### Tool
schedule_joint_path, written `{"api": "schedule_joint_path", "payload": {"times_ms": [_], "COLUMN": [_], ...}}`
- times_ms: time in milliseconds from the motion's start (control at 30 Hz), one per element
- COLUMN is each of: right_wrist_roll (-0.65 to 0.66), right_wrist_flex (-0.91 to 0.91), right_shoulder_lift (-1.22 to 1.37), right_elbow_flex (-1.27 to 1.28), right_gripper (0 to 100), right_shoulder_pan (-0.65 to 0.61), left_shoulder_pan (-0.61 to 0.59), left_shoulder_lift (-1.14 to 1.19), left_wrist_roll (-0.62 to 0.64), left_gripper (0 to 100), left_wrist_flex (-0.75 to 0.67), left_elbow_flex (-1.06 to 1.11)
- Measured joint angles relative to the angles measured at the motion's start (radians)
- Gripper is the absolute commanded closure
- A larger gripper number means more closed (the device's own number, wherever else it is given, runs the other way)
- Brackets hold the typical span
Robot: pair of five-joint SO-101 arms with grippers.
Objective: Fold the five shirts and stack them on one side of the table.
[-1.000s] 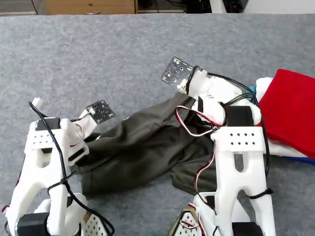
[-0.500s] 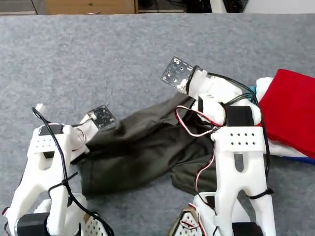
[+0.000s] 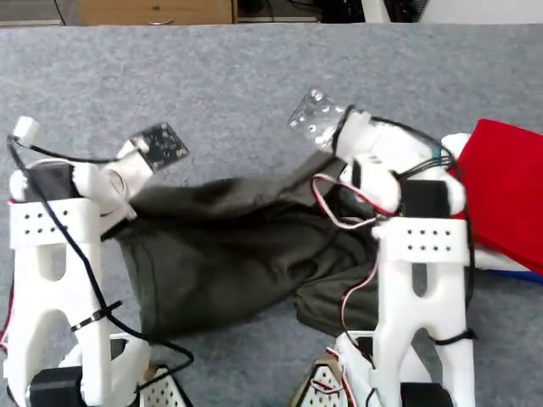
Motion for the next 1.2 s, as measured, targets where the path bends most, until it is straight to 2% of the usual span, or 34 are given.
{"api": "schedule_joint_path", "payload": {"times_ms": [200,367,500,667,833,967,1200], "right_wrist_roll": [0.0,0.0,0.003,0.006,0.006,0.006,0.006], "right_wrist_flex": [0.017,0.018,0.017,-0.032,-0.051,-0.051,-0.052], "right_shoulder_lift": [0.0,0.0,0.012,0.057,0.072,0.072,0.072], "right_elbow_flex": [-0.157,-0.235,-0.236,-0.236,-0.236,-0.236,-0.216], "right_gripper": [99.6,99.6,99.6,99.6,99.6,99.6,99.6], "right_shoulder_pan": [0.091,0.124,0.1,0.078,0.077,0.077,0.078], "left_shoulder_pan": [-0.071,-0.133,-0.155,-0.157,-0.17,-0.161,-0.052], "left_shoulder_lift": [0.003,0.002,0.002,0.002,0.002,0.002,0.002], "left_wrist_roll": [0.0,-0.002,-0.075,-0.109,-0.109,-0.11,-0.08], "left_gripper": [98,98,98,83,82,82,82], "left_wrist_flex": [0.018,0.018,0.071,0.118,0.126,0.126,0.074], "left_elbow_flex": [-0.058,0.058,0.18,0.227,0.226,0.226,0.344]}}
